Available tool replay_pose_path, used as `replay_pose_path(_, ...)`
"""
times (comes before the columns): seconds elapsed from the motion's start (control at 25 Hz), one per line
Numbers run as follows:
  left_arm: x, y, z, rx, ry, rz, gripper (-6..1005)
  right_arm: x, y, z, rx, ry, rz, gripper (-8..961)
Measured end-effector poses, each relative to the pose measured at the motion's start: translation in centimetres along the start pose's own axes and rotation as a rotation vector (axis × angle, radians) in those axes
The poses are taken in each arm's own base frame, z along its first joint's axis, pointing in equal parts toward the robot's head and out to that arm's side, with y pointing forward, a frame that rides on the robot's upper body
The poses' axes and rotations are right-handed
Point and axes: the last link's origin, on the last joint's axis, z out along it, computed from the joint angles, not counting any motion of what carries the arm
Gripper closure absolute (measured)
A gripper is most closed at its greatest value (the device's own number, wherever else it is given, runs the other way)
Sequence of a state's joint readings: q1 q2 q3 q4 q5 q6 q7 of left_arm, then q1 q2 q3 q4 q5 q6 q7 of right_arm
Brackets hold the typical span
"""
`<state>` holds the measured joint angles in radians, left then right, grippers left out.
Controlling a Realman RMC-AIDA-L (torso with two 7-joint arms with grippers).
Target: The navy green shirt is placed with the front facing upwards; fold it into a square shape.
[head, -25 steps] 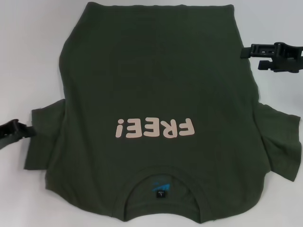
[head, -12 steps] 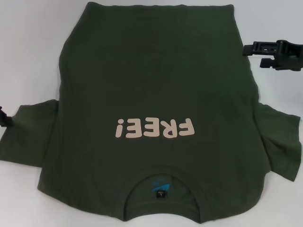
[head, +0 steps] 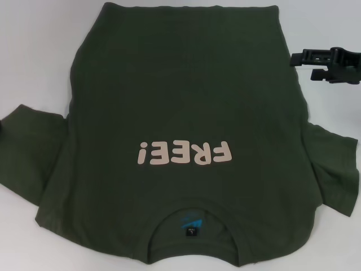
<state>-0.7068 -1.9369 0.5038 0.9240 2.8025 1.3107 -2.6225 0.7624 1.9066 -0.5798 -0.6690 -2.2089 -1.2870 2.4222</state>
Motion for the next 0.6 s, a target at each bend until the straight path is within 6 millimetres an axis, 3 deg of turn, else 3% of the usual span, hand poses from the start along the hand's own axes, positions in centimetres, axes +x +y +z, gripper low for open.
replay_pose_path(0.2, 0.5, 1.0, -0.3, 0.013, -0.008, 0.018, 999, 0.0, 0.0, 0.0, 0.000, 0.001, 0.001, 13)
replay_pose_path(0.4, 0.8, 3.5, -0.6, -0.029, -0.046, 0.048, 999, 0.1, 0.0, 0.0, -0.001, 0.001, 0.002, 13)
replay_pose_path(0.44, 0.9, 4.4, -0.8, -0.046, -0.058, 0.061, 999, 0.0, 0.0, 0.0, 0.000, 0.001, 0.002, 13)
replay_pose_path(0.48, 1.1, 6.7, -1.3, -0.082, -0.084, 0.096, 999, 0.1, 0.0, 0.0, -0.001, 0.002, 0.002, 13)
replay_pose_path(0.6, 1.4, 8.6, -1.5, -0.099, -0.112, 0.129, 999, 0.1, 0.0, 0.0, -0.001, 0.002, 0.002, 13)
